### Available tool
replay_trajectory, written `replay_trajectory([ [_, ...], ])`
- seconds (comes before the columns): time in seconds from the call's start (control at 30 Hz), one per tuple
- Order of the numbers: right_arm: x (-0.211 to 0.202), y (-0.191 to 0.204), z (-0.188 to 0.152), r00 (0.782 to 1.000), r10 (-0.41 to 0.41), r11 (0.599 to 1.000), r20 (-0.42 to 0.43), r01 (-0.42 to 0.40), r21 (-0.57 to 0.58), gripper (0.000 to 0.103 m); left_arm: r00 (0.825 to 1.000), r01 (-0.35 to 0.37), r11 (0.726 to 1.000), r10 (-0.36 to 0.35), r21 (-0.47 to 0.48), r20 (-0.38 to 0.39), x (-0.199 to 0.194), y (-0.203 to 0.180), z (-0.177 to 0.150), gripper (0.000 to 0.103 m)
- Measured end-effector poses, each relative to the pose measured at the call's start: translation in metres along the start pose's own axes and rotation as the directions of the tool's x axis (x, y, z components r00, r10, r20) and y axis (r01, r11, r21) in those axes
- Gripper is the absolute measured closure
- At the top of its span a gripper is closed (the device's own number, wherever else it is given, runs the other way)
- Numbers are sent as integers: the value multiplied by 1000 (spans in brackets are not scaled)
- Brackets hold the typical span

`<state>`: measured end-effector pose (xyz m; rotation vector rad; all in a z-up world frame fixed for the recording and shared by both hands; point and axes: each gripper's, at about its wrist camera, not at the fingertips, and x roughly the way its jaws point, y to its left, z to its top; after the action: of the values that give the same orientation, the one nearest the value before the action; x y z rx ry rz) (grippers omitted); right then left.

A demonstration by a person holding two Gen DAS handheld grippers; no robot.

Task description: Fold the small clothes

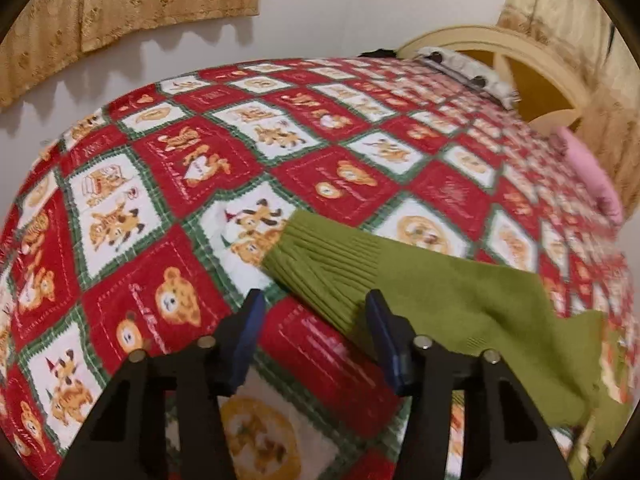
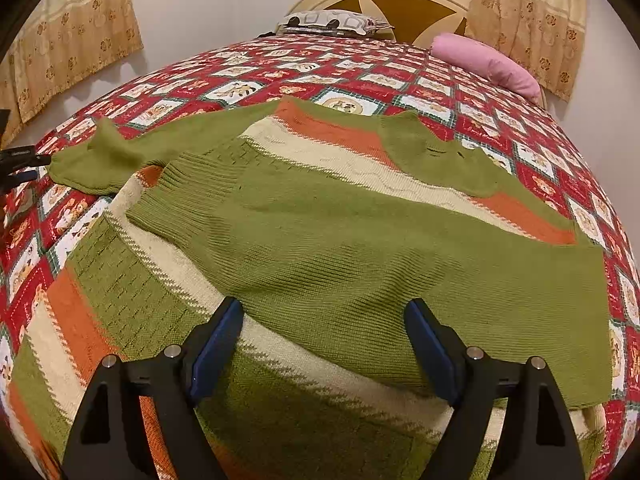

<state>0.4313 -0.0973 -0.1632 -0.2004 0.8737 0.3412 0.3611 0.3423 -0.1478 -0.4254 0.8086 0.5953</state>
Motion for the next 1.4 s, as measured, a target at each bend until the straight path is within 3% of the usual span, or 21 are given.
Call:
replay_trajectory([
  [0.1,0,0,0,1000,0,1000,2,0,1,19,1000,-22,1000,21,-18,-20,12,0,1,55],
  [0.17,0,0,-1,1000,0,1000,3,0,1,19,999,-37,999,37,-5,-6,14,-2,1,65],
  [0.2,0,0,0,1000,0,1000,3,0,1,19,1000,-19,1000,19,-1,-3,13,-3,1,96],
  [0.23,-1,0,0,1000,-2,1000,4,2,0,19,1000,-1,1000,1,-3,-4,11,-3,2,97],
  [0.5,-1,0,-1,1000,-2,1000,6,2,1,19,992,86,996,-84,-19,90,-34,-5,19,98],
  [0.8,-2,0,0,1000,-3,1000,7,3,8,19,965,175,984,-180,44,191,-90,-38,40,98],
  [1.03,-9,-9,2,1000,27,998,15,-27,54,19,913,302,948,-319,106,254,-151,-79,55,98],
  [1.17,-33,-24,2,995,71,987,67,-80,138,19,882,351,925,-378,142,280,-179,-101,59,98],
  [1.4,-75,-38,-3,990,80,985,120,-97,141,19,826,425,874,-481,236,293,-215,-154,56,98],
])
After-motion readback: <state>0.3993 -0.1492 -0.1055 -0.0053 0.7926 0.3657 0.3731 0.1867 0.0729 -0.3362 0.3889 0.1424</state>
